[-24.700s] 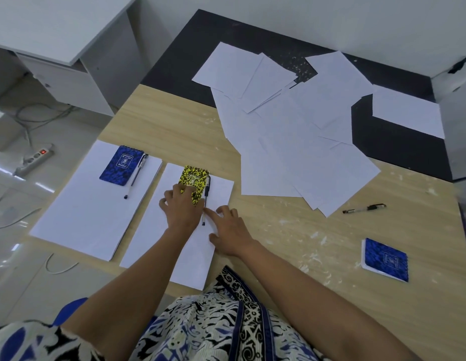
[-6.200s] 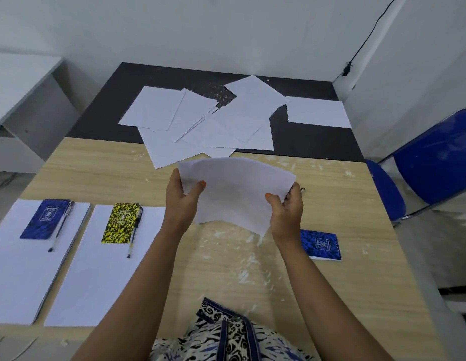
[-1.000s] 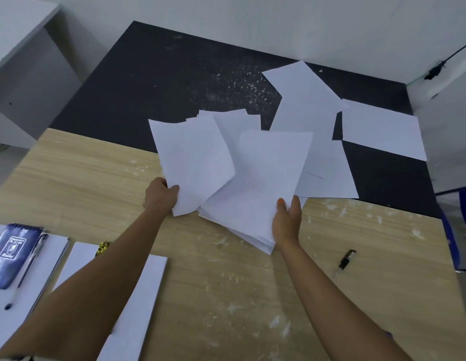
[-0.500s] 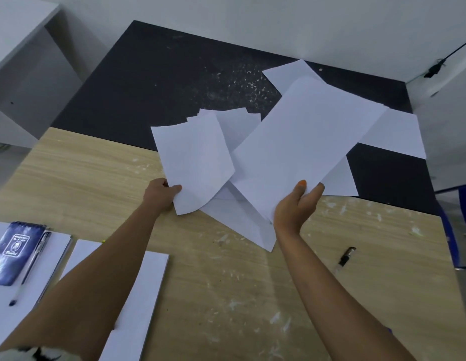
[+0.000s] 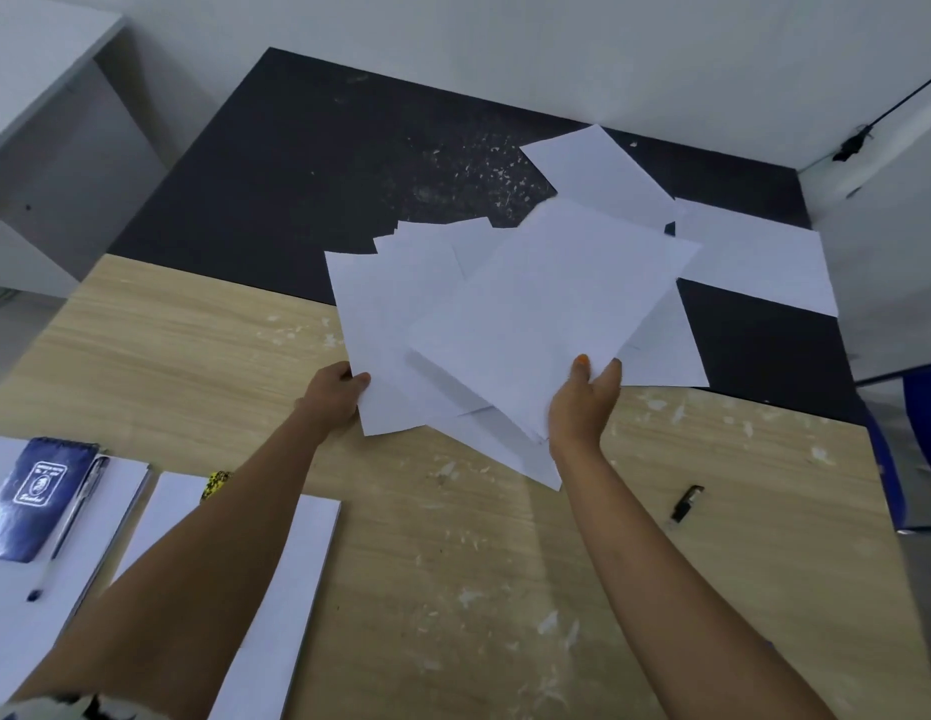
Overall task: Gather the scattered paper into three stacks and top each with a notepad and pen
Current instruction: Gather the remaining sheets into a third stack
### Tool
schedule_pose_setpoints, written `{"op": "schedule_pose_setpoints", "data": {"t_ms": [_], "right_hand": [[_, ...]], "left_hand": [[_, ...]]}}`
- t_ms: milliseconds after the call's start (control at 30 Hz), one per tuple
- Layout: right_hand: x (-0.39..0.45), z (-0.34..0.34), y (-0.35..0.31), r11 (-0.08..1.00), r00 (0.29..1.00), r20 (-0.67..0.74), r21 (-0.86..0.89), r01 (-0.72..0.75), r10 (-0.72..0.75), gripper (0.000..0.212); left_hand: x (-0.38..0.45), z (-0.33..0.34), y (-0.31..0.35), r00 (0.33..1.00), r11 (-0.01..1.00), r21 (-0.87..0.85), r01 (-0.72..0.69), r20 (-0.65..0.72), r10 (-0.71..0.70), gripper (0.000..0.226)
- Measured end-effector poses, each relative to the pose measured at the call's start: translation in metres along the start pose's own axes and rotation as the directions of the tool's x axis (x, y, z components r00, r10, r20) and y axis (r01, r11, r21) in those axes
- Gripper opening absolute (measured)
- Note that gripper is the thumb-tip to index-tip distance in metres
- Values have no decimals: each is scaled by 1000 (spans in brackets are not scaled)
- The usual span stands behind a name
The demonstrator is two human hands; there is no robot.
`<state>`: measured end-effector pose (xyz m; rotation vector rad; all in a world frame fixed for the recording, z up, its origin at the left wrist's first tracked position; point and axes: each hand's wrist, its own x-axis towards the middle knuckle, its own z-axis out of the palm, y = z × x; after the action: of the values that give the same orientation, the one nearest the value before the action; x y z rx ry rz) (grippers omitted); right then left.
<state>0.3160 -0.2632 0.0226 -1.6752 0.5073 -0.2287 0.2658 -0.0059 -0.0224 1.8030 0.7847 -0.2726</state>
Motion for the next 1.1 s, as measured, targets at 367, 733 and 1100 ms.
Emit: {"op": "schedule_pose_setpoints", "data": {"t_ms": [367, 733, 1100], "right_hand": [[14, 14, 40, 803, 884, 417, -590, 89, 209, 26], [26, 13, 62, 703, 821, 474, -699, 131, 319, 74], [35, -2, 65, 768, 735, 611, -609, 198, 295, 49]], "left_hand": [[-2, -3, -4, 999, 999, -40, 25, 25, -24, 50], [2, 10, 0, 998, 997, -51, 56, 20, -55, 40], [0, 43, 36, 999, 990, -137, -42, -2, 42, 48]]}}
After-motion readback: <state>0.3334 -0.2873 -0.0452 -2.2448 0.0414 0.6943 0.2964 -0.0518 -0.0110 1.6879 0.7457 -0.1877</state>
